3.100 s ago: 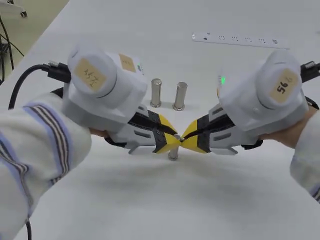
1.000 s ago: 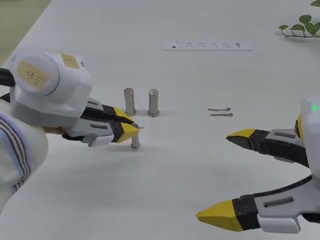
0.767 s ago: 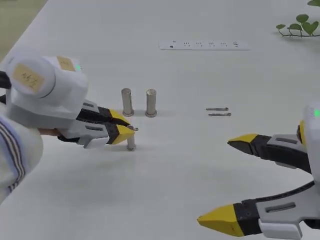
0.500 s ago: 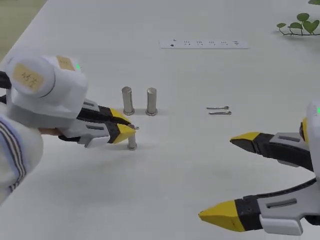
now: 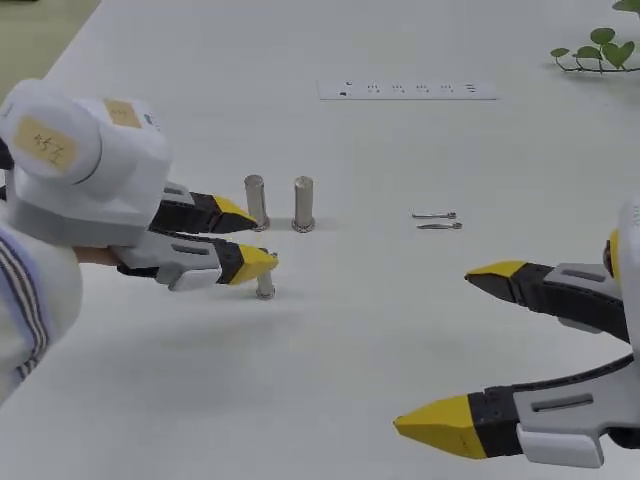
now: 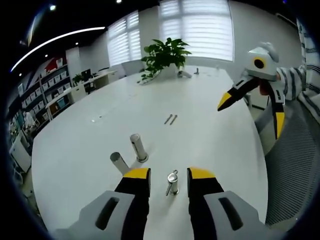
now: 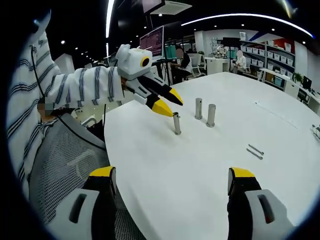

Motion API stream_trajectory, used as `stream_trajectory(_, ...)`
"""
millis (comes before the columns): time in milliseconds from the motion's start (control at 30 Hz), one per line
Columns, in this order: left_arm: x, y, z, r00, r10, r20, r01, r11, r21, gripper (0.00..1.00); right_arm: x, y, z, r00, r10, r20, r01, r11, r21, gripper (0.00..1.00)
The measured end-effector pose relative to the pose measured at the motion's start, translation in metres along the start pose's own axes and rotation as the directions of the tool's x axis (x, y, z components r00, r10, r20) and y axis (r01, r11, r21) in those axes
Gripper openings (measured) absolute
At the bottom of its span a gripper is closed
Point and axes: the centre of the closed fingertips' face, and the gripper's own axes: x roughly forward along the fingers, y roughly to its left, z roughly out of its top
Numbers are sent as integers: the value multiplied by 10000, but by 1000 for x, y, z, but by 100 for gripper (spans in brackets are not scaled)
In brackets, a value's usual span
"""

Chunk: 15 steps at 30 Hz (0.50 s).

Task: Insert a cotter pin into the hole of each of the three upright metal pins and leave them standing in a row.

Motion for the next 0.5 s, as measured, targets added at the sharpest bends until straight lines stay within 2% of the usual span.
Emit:
stream_trajectory(133,-3,5,9,9994,115,312,-109,9998,-191,34,-3,-2,0,9996,-224,165,221,9995,219,96)
stream_trajectory(300,-8,20,20,9946,586,852,-527,9962,-698,45,-6,-3,5,9977,-463,498,437,9977,509,98)
stream_trajectory(400,-7,29,22,9928,781,905,-710,9943,-799,49,-7,0,5,9982,-333,508,296,9970,721,98)
stream_trajectory(500,-6,38,21,9920,892,896,-817,9931,-844,48,-7,2,3,9987,-286,413,259,9976,636,98)
